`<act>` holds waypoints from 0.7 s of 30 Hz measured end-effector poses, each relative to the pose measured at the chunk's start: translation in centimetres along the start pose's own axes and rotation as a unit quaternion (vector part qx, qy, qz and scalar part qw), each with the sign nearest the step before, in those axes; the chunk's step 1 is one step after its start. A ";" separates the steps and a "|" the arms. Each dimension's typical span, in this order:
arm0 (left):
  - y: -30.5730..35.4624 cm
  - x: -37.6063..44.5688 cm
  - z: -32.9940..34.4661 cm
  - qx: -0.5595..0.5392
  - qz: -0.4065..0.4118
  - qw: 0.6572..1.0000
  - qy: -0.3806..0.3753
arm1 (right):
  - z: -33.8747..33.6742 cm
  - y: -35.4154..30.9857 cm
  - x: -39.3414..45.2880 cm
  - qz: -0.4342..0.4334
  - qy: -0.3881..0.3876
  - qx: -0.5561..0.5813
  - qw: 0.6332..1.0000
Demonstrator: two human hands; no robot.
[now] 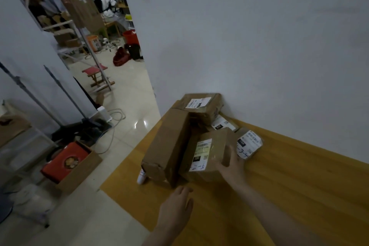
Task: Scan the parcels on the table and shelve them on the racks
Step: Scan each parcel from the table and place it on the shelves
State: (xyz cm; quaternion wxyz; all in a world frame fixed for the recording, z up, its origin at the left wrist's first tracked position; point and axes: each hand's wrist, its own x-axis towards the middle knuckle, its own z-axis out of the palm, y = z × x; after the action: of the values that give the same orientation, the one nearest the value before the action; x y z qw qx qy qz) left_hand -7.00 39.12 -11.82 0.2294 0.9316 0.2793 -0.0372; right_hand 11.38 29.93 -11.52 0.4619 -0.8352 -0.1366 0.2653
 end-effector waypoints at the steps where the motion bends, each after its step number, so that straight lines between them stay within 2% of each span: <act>1: -0.3 0.4 0.0 -0.004 0.007 1.000 0.002 | 0.4 0.0 0.6 0.011 0.011 0.009 1.000; 4: -0.7 1.4 0.1 -0.009 0.025 1.000 0.005 | 0.7 0.4 1.4 0.038 0.035 0.040 0.998; 7: -0.7 1.9 0.2 -0.015 0.038 0.999 0.017 | 0.3 1.2 1.2 0.029 0.043 0.072 0.996; 12: 0.4 2.6 -0.3 -0.037 0.092 0.990 0.100 | -2.9 2.8 -1.7 0.000 0.070 0.087 0.994; 16: 2.2 3.3 -0.2 -0.003 0.152 0.977 0.150 | -8.6 6.1 -6.3 0.050 0.103 0.182 0.977; 18: 4.6 3.4 -0.2 -0.016 0.157 0.981 0.115 | -11.7 7.7 -9.1 0.086 0.115 0.238 0.961; 21: 8.8 2.8 0.6 -0.041 0.152 0.987 0.042 | -15.9 9.2 -13.5 0.114 0.152 0.359 0.914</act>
State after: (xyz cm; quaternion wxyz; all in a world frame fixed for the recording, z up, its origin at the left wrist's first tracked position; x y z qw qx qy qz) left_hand 0.11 33.80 -9.35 0.2583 0.9538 0.1454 0.0490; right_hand 9.16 7.48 -8.15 0.7126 -0.6531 0.1357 0.2172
